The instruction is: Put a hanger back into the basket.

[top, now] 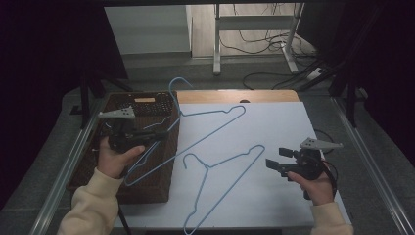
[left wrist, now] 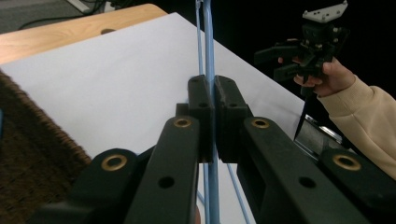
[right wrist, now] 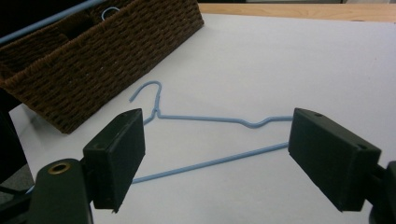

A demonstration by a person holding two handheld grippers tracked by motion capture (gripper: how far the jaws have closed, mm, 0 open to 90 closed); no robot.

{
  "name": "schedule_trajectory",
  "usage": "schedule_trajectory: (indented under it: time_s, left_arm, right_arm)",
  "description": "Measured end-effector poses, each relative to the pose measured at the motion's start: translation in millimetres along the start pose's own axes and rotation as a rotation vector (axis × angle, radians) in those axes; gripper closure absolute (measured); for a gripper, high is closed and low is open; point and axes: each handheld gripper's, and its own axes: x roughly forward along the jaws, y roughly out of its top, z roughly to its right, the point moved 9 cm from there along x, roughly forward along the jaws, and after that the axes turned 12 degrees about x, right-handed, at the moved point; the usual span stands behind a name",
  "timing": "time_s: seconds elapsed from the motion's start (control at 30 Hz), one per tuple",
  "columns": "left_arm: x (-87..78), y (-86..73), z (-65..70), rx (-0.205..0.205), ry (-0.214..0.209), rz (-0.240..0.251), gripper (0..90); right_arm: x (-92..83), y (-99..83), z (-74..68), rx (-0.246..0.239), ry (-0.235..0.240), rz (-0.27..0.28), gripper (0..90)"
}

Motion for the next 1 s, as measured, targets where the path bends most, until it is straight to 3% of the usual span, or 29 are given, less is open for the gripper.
schedule_trajectory:
  time_s: [0.47,1.0]
  left_arm:
    - [-40.3,-7.0,-24.5,-0.047,0.08,0.058,86.8]
    - [-66.3,-30.5,-60.1,-0.13,0.168,0.075,86.8]
  right_arm:
    - [1.6,-1.9,2.8,-0.001,-0.012,-0.009,18.4]
    - [3.3,-4.0,3.4,0.001,-0.007,-0.023,18.5]
